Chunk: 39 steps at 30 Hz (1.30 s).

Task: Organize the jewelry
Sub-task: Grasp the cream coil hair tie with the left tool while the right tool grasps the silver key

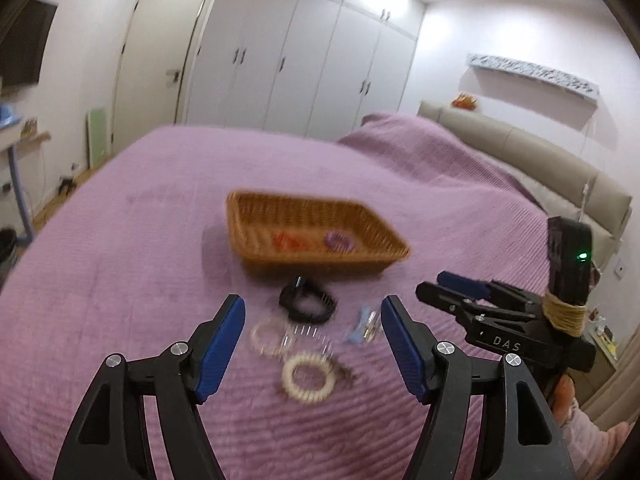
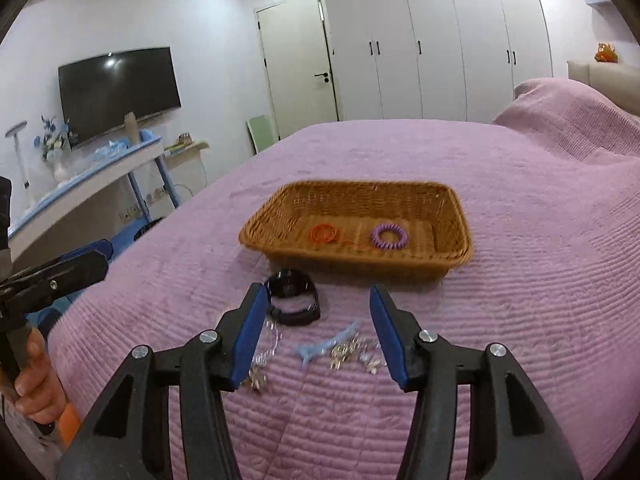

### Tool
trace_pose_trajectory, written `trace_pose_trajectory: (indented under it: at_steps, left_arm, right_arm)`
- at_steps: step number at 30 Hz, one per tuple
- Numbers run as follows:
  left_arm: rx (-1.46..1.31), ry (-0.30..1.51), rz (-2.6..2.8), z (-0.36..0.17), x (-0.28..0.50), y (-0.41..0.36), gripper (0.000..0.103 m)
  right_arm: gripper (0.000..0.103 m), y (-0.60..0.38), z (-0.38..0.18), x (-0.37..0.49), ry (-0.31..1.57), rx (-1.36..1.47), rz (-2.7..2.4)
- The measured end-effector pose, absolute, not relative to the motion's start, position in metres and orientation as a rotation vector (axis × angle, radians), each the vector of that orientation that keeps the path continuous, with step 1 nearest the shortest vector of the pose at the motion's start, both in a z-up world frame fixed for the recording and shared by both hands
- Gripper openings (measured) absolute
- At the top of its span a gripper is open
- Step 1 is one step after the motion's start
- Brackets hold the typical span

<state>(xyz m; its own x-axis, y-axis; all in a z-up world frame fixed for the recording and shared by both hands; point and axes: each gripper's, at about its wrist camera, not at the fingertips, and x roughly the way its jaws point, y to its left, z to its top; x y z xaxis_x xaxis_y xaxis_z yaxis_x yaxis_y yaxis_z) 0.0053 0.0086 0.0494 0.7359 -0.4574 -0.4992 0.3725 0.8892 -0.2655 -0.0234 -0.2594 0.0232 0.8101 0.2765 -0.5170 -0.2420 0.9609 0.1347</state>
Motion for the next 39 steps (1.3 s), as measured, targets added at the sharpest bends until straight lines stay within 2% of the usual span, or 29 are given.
trace_pose_trajectory:
  at_steps: [7,10,12,15,17,18,20,24,26,28,29,30,31,39]
  left_arm:
    - [-0.256,0.817,-0.408,-0.029,0.034,0.016,0.071]
    - [-0.284,0.888,-0.417,-0.049,0.043,0.008,0.06]
    - [-0.294,0.918,-0.422,-0.057,0.048,0.005,0.057]
    - [-0.284,0.908,-0.431,-0.058,0.048,0.001,0.056]
    - [-0.289,0.912,-0.435,-0.058,0.051,-0.002,0.048]
    - [-0.289,0.924,-0.429,-0.061,0.057,-0.005,0.042]
    - [-0.288,0.932,-0.414,-0.064,0.06,-0.006,0.038]
    - [-0.286,0.936,-0.403,-0.064,0.061,-0.006,0.034]
    - [-0.274,0.947,-0.396,-0.063,0.062,-0.009,0.034]
    - [-0.264,0.954,-0.385,-0.062,0.063,-0.013,0.034]
    - [-0.26,0.954,-0.38,-0.061,0.063,-0.013,0.028]
    - [-0.254,0.956,-0.374,-0.062,0.064,-0.015,0.016]
    - [-0.255,0.961,-0.375,-0.063,0.066,-0.018,0.013]
    - [-0.306,0.899,-0.419,-0.055,0.053,-0.012,0.01]
  right_arm:
    - [0.057,-0.229,-0.028,-0.013,0.691,0.008,0.314]
    - [0.052,-0.216,-0.046,-0.003,0.762,0.0,0.383]
    - [0.051,-0.208,-0.055,0.001,0.792,-0.019,0.388]
    - [0.049,-0.201,-0.06,0.004,0.803,-0.034,0.38]
    - [0.049,-0.199,-0.062,0.003,0.807,-0.029,0.393]
    - [0.046,-0.198,-0.063,0.005,0.81,-0.029,0.398]
    - [0.039,-0.193,-0.066,0.007,0.823,-0.041,0.405]
    - [0.026,-0.186,-0.07,0.01,0.843,-0.079,0.405]
    - [0.024,-0.184,-0.071,0.01,0.845,-0.089,0.408]
    - [0.015,-0.183,-0.072,0.01,0.846,-0.087,0.411]
    - [0.015,-0.184,-0.072,0.011,0.85,-0.083,0.412]
    - [0.015,-0.184,-0.073,0.011,0.851,-0.08,0.412]
    - [0.015,-0.185,-0.073,0.011,0.849,-0.075,0.412]
    - [0.014,-0.202,-0.067,0.007,0.814,0.006,0.43]
